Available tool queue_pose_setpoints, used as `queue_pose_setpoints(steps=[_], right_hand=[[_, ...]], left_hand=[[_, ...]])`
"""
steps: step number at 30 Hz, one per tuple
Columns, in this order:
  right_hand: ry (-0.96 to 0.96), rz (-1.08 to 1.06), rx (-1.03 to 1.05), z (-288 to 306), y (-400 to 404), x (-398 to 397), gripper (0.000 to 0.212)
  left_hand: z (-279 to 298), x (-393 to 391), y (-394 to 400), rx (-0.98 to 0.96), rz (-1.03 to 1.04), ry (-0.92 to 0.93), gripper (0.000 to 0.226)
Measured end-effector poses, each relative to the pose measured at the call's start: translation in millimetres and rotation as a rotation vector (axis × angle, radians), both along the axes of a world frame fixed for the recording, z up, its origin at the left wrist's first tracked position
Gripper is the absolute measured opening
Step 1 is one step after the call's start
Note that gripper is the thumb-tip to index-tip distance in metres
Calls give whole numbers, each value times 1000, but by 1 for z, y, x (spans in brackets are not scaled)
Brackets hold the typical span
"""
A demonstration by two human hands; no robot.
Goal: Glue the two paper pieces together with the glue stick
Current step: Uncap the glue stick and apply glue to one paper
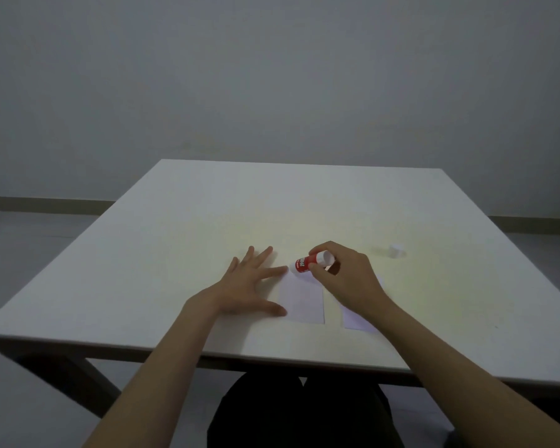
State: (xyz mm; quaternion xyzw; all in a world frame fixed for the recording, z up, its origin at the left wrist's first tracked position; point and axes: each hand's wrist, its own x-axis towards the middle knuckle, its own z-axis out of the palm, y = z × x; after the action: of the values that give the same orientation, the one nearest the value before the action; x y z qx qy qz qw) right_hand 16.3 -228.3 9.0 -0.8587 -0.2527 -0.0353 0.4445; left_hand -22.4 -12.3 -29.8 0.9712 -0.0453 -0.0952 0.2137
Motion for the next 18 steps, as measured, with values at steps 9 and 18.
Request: queue_pose_setpoints(steps=[9, 18], right_hand=[[-148, 276, -154, -1, 3, -31, 20], [-15, 0, -71, 5, -7, 5, 13]], left_hand=[[-2, -2, 5, -15, 3, 3, 87], [5, -5, 1, 5, 10, 35, 87]])
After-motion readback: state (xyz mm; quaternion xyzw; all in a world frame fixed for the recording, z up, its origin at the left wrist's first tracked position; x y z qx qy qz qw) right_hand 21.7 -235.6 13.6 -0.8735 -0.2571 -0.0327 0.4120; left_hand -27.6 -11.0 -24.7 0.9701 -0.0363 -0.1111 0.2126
